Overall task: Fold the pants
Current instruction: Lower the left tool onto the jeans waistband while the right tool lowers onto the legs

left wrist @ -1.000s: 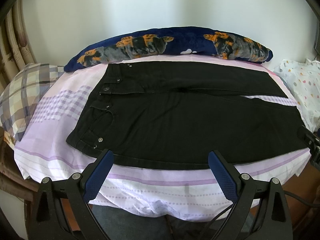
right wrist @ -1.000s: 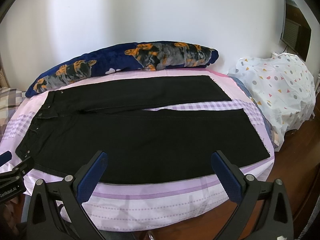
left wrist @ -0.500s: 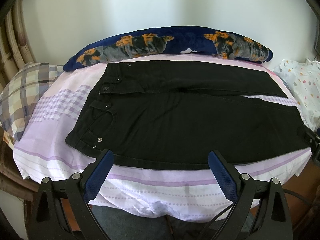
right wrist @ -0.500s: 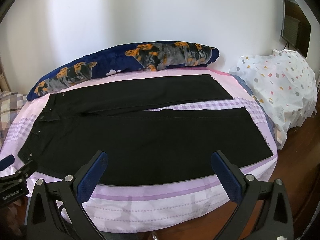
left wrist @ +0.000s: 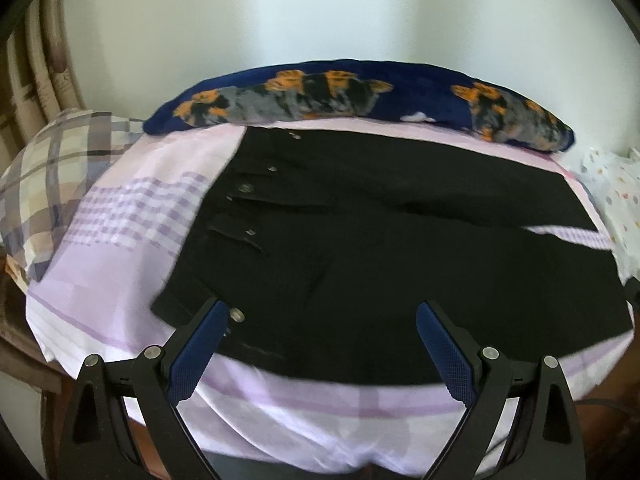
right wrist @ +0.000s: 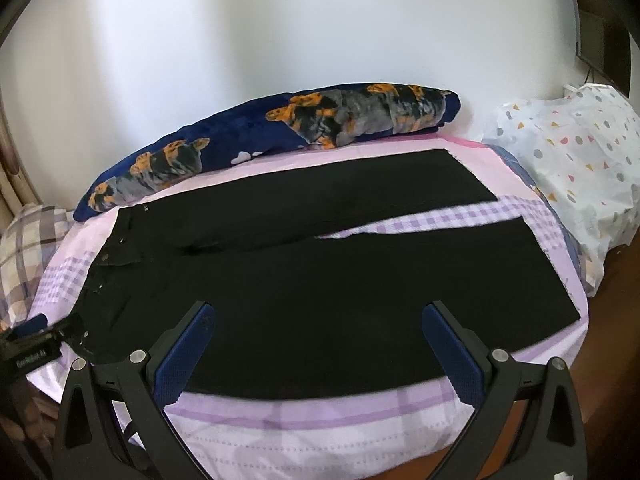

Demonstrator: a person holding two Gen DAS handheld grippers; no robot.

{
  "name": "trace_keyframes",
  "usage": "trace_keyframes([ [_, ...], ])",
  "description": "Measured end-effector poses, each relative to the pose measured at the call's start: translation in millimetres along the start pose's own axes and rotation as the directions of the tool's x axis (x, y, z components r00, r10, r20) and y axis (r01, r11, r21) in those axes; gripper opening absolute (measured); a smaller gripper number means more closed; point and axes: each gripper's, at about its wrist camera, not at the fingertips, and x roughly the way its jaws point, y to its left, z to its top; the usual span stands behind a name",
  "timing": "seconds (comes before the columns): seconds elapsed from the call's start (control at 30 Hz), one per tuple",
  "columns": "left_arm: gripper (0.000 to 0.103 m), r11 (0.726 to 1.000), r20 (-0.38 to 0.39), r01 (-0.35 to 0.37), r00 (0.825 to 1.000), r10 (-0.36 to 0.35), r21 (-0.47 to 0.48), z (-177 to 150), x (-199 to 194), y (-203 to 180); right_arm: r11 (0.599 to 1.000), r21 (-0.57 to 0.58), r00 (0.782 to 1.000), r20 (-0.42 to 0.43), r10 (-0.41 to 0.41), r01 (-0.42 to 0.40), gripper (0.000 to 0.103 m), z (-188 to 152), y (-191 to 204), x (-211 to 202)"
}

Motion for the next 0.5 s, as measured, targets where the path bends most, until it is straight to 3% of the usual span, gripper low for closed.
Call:
trace_keyframes([
  [0.27,0.093,0.998,0.006,-0.057,0.998,0.057,-0.012,38.1,27.9,39.5,0.996,-0.084,1.0,-0.005,-0.025,0.025,0.103,25.6,20.3,29.3],
  [0.5,0.093,0.998,-0.033,-0.049,0.998,0.048,-0.045,74.9,70.9,73.1,0.999,-0.043,0.997,-0.073,-0.02,0.017,0.103,49.8,24.1,70.3],
])
